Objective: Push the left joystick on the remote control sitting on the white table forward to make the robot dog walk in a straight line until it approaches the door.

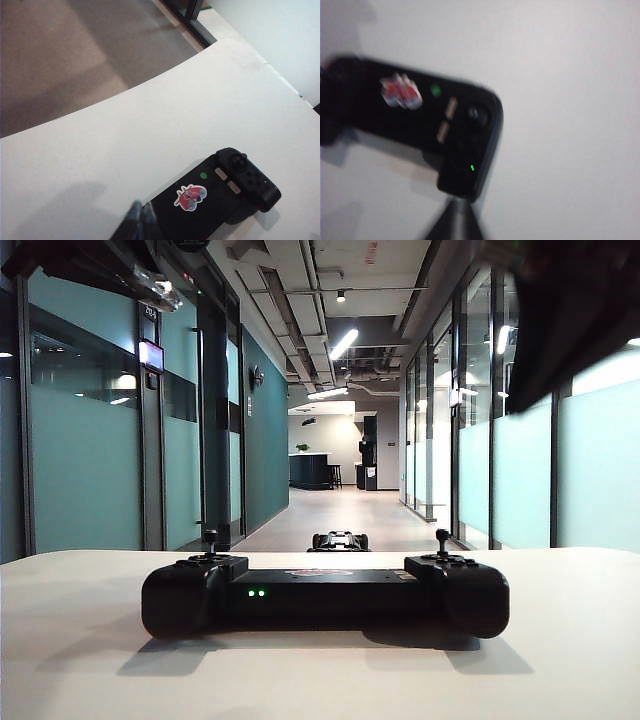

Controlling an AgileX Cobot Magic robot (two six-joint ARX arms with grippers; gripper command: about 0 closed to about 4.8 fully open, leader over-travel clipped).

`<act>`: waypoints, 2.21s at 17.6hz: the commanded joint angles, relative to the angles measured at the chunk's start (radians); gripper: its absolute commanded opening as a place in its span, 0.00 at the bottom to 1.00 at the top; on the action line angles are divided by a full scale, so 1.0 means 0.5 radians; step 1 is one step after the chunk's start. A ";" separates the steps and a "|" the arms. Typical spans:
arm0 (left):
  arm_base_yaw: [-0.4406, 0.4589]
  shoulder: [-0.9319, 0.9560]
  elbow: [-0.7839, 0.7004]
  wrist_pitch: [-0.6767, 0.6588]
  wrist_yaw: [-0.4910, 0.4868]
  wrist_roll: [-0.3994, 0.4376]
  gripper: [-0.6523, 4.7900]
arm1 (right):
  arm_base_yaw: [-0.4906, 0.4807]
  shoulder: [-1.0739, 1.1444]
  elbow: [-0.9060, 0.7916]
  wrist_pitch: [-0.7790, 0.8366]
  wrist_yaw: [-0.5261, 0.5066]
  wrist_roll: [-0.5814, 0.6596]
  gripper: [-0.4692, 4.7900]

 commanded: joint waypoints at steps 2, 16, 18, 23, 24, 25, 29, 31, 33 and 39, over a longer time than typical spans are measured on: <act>-0.002 -0.003 0.012 0.028 0.013 0.009 0.11 | 0.000 0.150 0.011 -0.056 -0.150 0.018 0.84; -0.002 0.006 0.012 0.052 0.095 0.009 0.11 | 0.001 0.616 0.021 0.090 -0.217 0.048 0.84; -0.002 0.006 0.012 0.053 0.095 0.009 0.11 | 0.001 0.654 0.021 0.111 -0.218 0.048 0.84; -0.002 0.006 0.012 0.053 0.096 0.009 0.11 | 0.002 0.754 0.021 0.144 -0.224 0.047 0.84; -0.002 0.006 0.012 0.053 0.096 0.009 0.11 | 0.002 0.760 0.020 0.158 -0.224 0.047 0.84; -0.002 0.007 0.012 0.053 0.096 0.009 0.11 | 0.002 0.767 0.020 0.180 -0.224 0.047 0.84; -0.002 0.022 0.012 0.052 0.101 0.009 0.11 | 0.003 0.787 0.020 0.211 -0.224 0.047 0.84; -0.002 0.022 0.012 0.052 0.101 0.009 0.11 | 0.033 0.791 0.020 0.233 -0.221 0.047 0.84; -0.002 0.022 0.012 0.053 0.101 0.009 0.11 | 0.076 0.791 0.020 0.254 -0.179 0.048 0.84; -0.002 0.022 0.012 0.051 0.101 0.009 0.11 | 0.110 0.792 0.020 0.262 -0.044 0.048 0.84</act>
